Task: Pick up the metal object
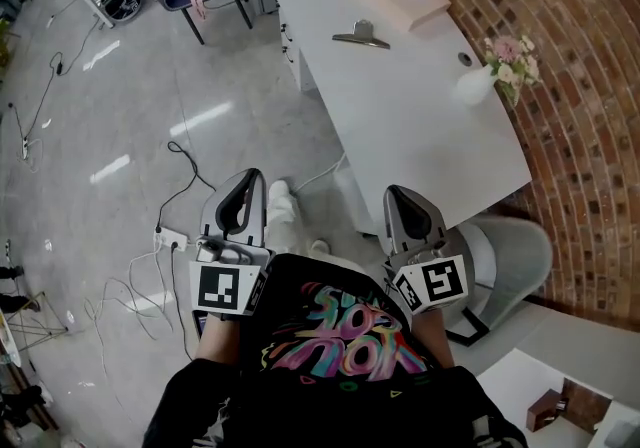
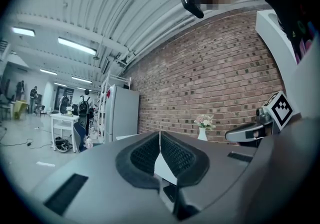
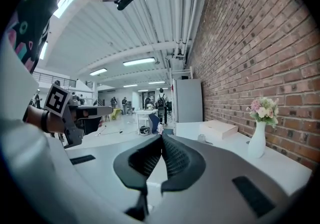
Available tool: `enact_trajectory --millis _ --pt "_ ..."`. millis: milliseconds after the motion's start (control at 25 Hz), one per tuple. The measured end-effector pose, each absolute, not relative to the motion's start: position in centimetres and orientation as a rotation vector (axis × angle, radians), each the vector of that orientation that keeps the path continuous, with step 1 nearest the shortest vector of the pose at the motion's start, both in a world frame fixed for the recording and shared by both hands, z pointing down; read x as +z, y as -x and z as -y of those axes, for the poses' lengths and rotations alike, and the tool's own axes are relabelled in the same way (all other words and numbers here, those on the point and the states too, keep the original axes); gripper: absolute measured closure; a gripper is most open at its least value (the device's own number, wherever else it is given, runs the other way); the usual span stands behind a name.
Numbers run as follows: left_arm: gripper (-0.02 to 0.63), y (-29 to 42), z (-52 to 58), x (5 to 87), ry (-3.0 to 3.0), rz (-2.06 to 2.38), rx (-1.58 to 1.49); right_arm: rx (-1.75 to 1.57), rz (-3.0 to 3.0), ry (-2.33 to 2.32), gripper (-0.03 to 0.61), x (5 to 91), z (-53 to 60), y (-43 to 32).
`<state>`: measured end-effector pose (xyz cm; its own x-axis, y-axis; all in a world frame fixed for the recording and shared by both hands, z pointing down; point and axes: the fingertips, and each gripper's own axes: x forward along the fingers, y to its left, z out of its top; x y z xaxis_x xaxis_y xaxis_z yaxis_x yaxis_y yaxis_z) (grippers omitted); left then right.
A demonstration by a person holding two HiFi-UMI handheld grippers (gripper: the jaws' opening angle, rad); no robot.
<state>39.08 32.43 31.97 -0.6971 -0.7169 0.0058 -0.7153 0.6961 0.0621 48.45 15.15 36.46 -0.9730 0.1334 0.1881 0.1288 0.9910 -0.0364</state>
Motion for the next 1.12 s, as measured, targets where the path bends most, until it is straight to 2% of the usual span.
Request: enact_trajectory --millis 280,800,1120 --pt "0.584 -32.1 -32.7 32.9 -1.148 2.877 -0.107 0.036 2.91 0.206 0.56 37.5 -14.3 -41.2" --pt "0.584 -11.5 -33.2 32.3 -1.193 2.834 -0.091 0.065 2.884 0.111 0.56 36.8 -14.1 -21.2" --pt "0.584 -3.3 -34.7 32.9 -1.273 2.783 -0.106 0.019 2.875 0.021 0.56 37.1 -15.3 -14.0"
